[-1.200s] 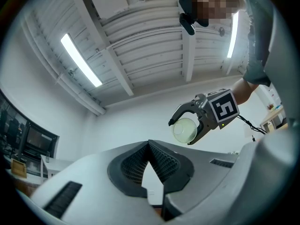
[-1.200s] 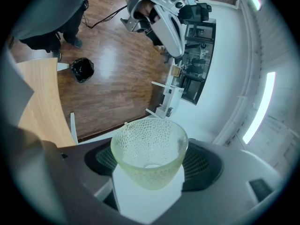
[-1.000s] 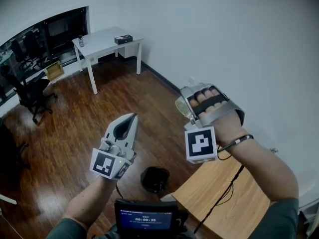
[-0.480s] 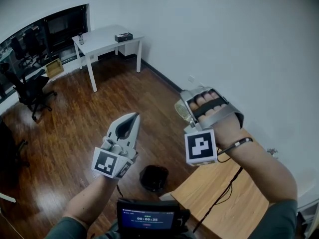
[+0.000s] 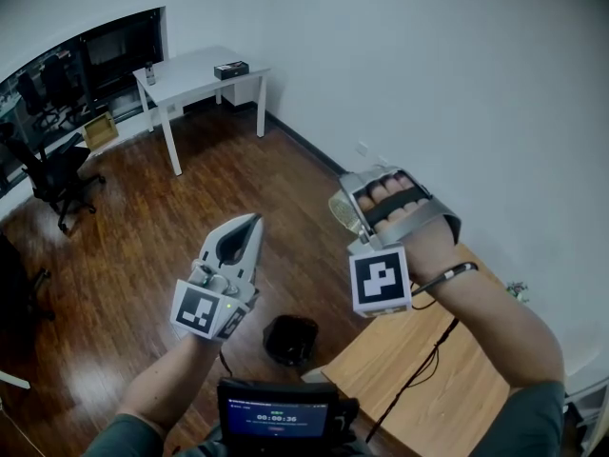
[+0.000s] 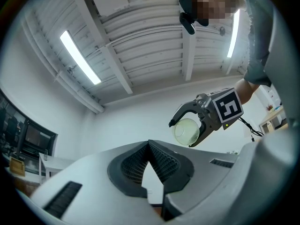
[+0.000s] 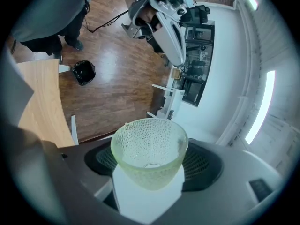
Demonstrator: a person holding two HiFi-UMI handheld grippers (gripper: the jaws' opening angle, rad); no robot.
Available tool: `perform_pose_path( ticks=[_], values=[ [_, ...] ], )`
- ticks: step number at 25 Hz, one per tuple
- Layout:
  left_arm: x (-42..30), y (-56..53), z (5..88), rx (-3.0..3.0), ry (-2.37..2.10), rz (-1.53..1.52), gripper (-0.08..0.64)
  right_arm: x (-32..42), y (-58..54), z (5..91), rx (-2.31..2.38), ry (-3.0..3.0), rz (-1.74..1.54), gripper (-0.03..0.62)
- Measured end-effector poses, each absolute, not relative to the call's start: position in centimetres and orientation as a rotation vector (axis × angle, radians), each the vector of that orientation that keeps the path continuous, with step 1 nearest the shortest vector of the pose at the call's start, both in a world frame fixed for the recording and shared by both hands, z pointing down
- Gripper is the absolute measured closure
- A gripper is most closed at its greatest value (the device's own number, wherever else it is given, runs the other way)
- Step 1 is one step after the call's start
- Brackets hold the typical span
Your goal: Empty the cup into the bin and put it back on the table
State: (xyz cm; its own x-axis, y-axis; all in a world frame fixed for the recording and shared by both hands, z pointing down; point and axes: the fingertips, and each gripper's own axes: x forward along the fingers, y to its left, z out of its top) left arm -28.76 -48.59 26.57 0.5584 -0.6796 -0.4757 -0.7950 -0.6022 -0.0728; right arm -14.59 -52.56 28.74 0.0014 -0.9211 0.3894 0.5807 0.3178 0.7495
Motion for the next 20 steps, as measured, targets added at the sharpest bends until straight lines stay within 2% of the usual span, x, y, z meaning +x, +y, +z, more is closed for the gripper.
perform_pose_path(
  ticks=[11, 20],
  values=[
    [-27.8, -48.8, 26.6, -2.52, 1.224, 0.583, 0.571, -14.2, -52.5, 29.3, 0.411, -0.976, -1.261, 0.196],
    [-27.3, -48.5, 26.9, -2.52, 1.224, 0.578, 0.571, -13.9, -51.8, 30.3, 0.517, -1.177, -1.156, 0.196]
  ],
)
